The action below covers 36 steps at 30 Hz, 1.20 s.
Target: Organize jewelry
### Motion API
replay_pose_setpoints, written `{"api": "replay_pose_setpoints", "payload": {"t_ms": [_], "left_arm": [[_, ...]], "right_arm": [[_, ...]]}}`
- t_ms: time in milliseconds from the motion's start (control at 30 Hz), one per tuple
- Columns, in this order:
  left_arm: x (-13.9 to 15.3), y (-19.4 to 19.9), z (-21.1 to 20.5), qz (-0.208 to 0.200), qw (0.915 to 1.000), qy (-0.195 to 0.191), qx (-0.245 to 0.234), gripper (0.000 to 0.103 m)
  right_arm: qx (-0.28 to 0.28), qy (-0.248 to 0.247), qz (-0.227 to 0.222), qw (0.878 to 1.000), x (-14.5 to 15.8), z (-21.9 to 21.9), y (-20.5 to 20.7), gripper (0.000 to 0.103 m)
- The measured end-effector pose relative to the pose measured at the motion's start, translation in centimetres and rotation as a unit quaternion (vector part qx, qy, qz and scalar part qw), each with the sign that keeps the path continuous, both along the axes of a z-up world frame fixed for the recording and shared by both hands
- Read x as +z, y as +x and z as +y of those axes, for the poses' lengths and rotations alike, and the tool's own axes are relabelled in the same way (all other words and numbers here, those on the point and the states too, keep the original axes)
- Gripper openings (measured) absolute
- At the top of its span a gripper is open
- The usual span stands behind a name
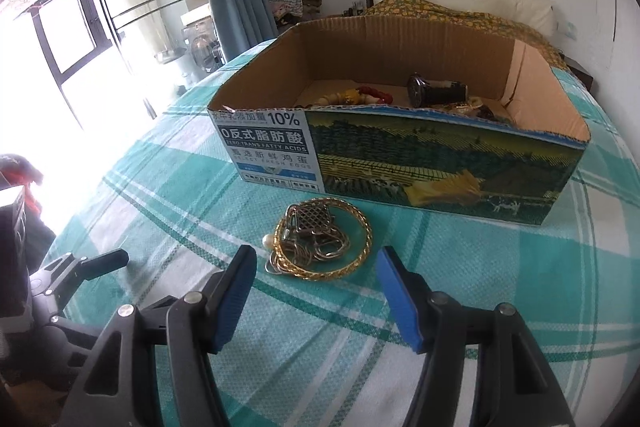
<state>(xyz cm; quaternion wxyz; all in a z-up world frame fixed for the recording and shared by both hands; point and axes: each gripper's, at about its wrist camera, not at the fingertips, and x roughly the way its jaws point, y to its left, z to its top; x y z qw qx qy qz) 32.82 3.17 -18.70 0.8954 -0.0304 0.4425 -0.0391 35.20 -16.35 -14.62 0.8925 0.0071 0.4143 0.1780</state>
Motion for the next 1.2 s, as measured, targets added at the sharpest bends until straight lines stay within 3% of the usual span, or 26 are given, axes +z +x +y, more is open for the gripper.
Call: {"api": "replay_pose_setpoints", "payload": {"t_ms": [200,467,667,833,900,967,1033,1200], "left_arm": [[-0.1,0.6,-0.9,0.004,0.9997,-0.006,-0.021,0.098],[0.5,3.9,-4.1,0.017,0.9900,-0.049,-0.131,0.098],[0.4,7.0,-6.6,0.029,0.9801,-0.042,-0.192,0.098],[0.0,8.3,-10.4,0.019,0.9729,0.009,-0.230,0.099],[-0.3,8.6,-11.8,0.010,0.9699,0.035,-0.241,0.097],[0.0,8.4,-12.6,-0.010,0.9678,0.036,-0.249,0.070],[0.3,8.5,-12.5,-0.006,0.9713,0.021,-0.237,0.070],[2.5,6.5,-10.3,-0.044,0.9794,-0.012,-0.197,0.070]], "right_arm": [[-0.012,0.011,0.017,1.000,-0.8,-2.5,-1.2,0.064],[-0.057,0.044,0.025,0.997,-0.9,-7.1,-4.4,0.064],[-0.085,0.060,0.030,0.994,-1.0,-9.4,-6.7,0.064],[-0.091,0.066,0.029,0.993,-1.0,-9.7,-7.0,0.064],[-0.091,0.068,0.028,0.993,-1.0,-9.8,-7.1,0.064],[-0.091,0.068,0.027,0.993,-1.0,-9.8,-7.3,0.064],[-0.093,0.065,0.026,0.993,-1.2,-10.0,-7.5,0.064],[-0.103,0.066,0.035,0.992,-2.0,-10.7,-7.9,0.064]]}}
